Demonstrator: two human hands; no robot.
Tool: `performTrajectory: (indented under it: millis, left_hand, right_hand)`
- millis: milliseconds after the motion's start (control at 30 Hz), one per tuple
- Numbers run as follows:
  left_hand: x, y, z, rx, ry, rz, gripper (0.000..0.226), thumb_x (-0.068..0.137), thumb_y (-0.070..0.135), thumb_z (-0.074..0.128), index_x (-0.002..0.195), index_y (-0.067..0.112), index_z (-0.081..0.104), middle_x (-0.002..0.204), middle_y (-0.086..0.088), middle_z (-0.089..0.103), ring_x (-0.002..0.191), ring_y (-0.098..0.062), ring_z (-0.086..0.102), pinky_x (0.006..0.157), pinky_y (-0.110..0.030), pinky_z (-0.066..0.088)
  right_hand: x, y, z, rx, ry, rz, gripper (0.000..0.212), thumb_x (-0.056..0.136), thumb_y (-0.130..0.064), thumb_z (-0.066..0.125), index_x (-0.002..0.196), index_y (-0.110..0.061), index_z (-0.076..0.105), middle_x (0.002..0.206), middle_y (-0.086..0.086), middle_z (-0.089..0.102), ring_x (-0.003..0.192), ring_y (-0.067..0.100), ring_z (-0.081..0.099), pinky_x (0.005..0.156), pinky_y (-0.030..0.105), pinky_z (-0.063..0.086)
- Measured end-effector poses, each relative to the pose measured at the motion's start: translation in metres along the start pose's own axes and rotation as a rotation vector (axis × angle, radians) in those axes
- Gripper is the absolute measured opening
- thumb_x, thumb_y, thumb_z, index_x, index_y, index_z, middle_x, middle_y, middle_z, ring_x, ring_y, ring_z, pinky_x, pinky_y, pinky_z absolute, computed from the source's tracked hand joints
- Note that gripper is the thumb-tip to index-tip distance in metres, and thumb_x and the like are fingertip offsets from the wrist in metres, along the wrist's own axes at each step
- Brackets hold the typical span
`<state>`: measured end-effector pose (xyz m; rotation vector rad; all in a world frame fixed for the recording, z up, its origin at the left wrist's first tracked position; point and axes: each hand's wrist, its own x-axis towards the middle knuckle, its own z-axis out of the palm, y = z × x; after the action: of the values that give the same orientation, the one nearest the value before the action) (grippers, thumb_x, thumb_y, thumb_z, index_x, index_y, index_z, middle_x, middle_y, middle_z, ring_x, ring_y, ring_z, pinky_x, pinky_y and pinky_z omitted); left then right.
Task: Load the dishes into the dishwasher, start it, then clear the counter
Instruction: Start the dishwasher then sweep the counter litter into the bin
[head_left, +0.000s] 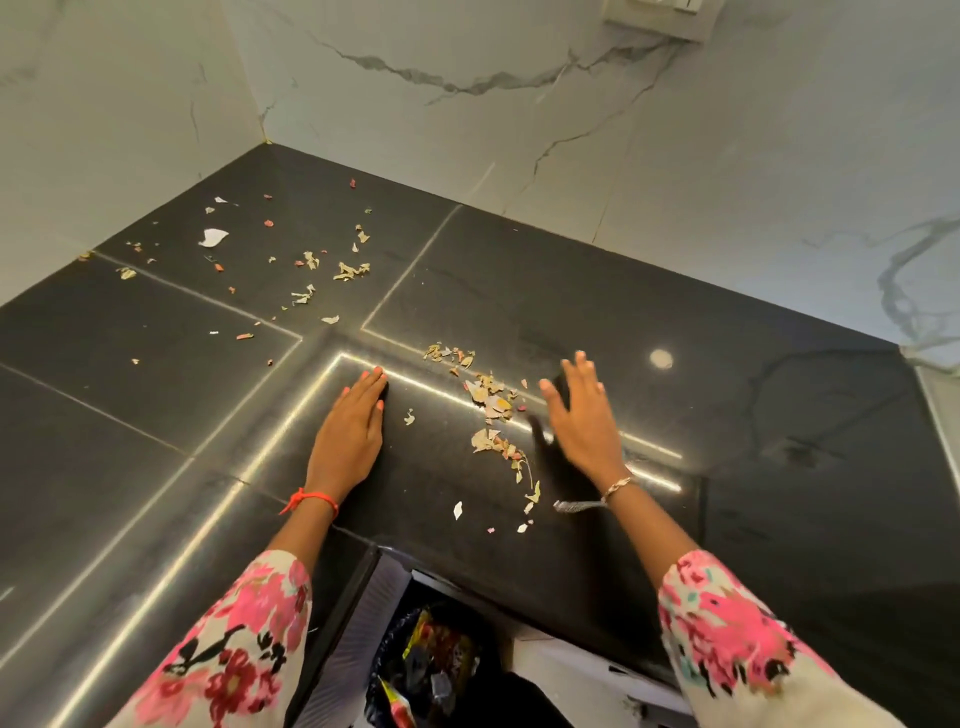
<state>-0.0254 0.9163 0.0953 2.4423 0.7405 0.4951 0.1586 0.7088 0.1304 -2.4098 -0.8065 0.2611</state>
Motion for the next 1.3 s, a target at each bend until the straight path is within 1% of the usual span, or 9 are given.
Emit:
performTrajectory:
  millis: [100,200,367,733,933,1000,1067,1167,1300]
  left_hand:
    - [0.001,0.001,0.001,0.017,0.026,-0.009,0.043,0.097,0.007,0.039,0.140,0.005,0.039,0.148,-0.007,0.034,0.139,-0.017,0.026,0.116,-0.027,0.012]
    - [0.001,0.001,0.003,0.043,0.043,-0.020,0.044,0.097,0.008,0.040,0.140,0.003,0.037,0.151,-0.007,0.029,0.141,-0.017,0.023,0.115,-0.024,0.009]
    - [0.000,0.002,0.005,0.129,0.039,-0.044,0.046,0.098,0.014,0.036,0.144,0.010,0.032,0.153,0.000,0.025,0.142,-0.010,0.015,0.116,-0.033,-0.001]
    - [0.000,0.001,0.001,0.119,0.007,-0.072,0.048,0.100,0.017,0.032,0.147,0.015,0.025,0.154,0.006,0.017,0.138,0.002,0.002,0.117,-0.028,-0.004]
    - [0.000,0.001,0.001,0.108,0.005,-0.079,0.047,0.099,0.014,0.035,0.145,0.012,0.029,0.154,0.004,0.021,0.139,-0.001,0.007,0.117,-0.031,0.000]
    - [0.000,0.002,0.001,0.109,0.001,-0.079,0.047,0.099,0.013,0.035,0.145,0.012,0.029,0.154,0.003,0.021,0.141,-0.004,0.009,0.117,-0.031,0.000]
    - [0.001,0.002,0.000,0.113,-0.004,-0.086,0.046,0.099,0.014,0.034,0.145,0.011,0.029,0.154,0.003,0.021,0.142,-0.007,0.011,0.117,-0.030,-0.001]
    - [0.001,0.003,-0.001,0.122,-0.002,-0.086,0.046,0.099,0.014,0.034,0.145,0.011,0.030,0.154,0.002,0.022,0.142,-0.008,0.013,0.116,-0.029,-0.001]
    - [0.000,0.005,0.000,0.130,0.012,-0.078,0.045,0.099,0.013,0.034,0.144,0.009,0.032,0.153,0.001,0.025,0.142,-0.010,0.015,0.116,-0.030,-0.001]
  right_hand:
    - [0.007,0.015,0.005,-0.236,-0.093,0.039,0.072,0.095,-0.056,0.021,0.149,-0.011,0.006,0.157,0.004,-0.003,0.145,0.015,-0.006,0.119,0.035,-0.002]
    - [-0.009,-0.012,0.029,-0.229,-0.169,-0.136,0.076,0.092,-0.060,0.017,0.149,-0.013,-0.001,0.157,0.002,-0.006,0.144,0.014,-0.009,0.119,0.036,-0.001]
    - [-0.005,-0.048,0.038,0.142,-0.325,-0.299,0.065,0.096,-0.051,0.030,0.150,-0.024,0.007,0.157,-0.010,-0.001,0.141,0.002,-0.005,0.118,0.033,0.005]
    - [0.105,-0.077,0.063,-0.273,-0.490,-0.557,0.057,0.100,-0.043,0.025,0.149,-0.018,0.012,0.158,0.000,0.002,0.145,0.011,-0.004,0.118,0.032,-0.005]
    - [0.059,-0.054,0.049,-0.068,-0.755,-0.769,0.046,0.101,-0.029,0.025,0.146,-0.019,0.027,0.155,-0.007,0.018,0.143,0.003,0.007,0.118,0.025,-0.001]
    - [0.039,-0.046,0.034,0.023,-0.845,-0.717,0.043,0.101,-0.026,0.029,0.143,-0.021,0.035,0.152,-0.010,0.026,0.142,0.001,0.014,0.118,0.023,0.004]
    - [0.020,-0.041,0.015,0.165,-0.799,-0.575,0.039,0.100,-0.027,0.033,0.138,-0.024,0.043,0.147,-0.014,0.034,0.137,-0.002,0.025,0.115,0.020,0.017]
    - [-0.007,-0.030,-0.011,0.341,-0.463,-0.329,0.043,0.096,-0.036,0.033,0.135,-0.024,0.046,0.145,-0.014,0.037,0.135,-0.002,0.030,0.111,0.019,0.027]
    - [-0.060,0.002,-0.024,0.224,-0.233,-0.012,0.056,0.096,-0.050,0.029,0.144,-0.022,0.030,0.153,-0.010,0.021,0.140,0.001,0.014,0.117,0.033,0.017]
